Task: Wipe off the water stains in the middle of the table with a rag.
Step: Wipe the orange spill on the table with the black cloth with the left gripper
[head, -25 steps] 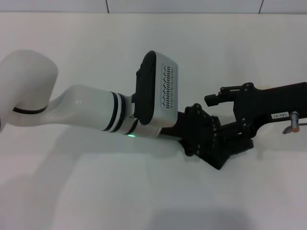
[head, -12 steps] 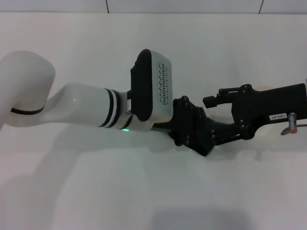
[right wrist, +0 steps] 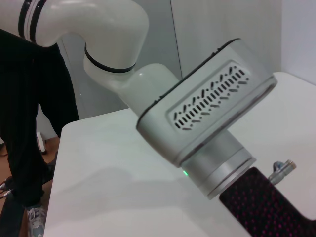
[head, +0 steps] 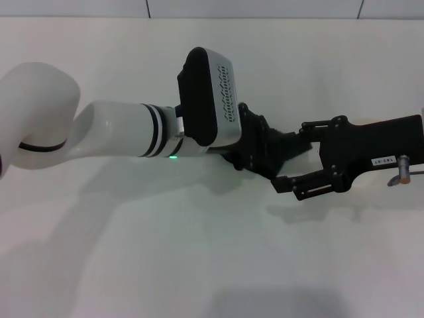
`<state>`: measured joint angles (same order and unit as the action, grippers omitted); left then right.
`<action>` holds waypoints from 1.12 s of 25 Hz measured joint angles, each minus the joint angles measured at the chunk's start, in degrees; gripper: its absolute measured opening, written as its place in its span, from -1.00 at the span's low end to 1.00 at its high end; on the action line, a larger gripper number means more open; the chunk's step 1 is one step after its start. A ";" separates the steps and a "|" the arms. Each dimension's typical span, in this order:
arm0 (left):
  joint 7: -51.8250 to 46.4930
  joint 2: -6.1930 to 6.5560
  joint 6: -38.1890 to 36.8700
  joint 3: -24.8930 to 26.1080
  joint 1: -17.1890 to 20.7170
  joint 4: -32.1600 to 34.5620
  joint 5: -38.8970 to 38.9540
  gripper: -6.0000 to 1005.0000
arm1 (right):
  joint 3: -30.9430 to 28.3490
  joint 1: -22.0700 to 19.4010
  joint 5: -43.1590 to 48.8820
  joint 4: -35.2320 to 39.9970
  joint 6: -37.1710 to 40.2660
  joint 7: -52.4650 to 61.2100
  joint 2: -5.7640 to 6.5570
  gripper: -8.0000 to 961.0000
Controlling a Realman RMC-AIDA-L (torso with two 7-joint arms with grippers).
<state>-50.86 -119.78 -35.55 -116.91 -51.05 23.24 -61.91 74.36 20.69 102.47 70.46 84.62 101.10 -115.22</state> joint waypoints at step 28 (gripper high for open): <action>3.37 -0.03 -6.74 0.11 0.44 -0.32 1.37 -0.70 | 0.61 -0.22 -0.82 0.07 -0.07 -0.03 0.00 0.75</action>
<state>-47.49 -119.81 -42.29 -116.81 -50.62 22.93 -60.53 74.97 20.48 101.65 70.54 84.55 101.07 -115.22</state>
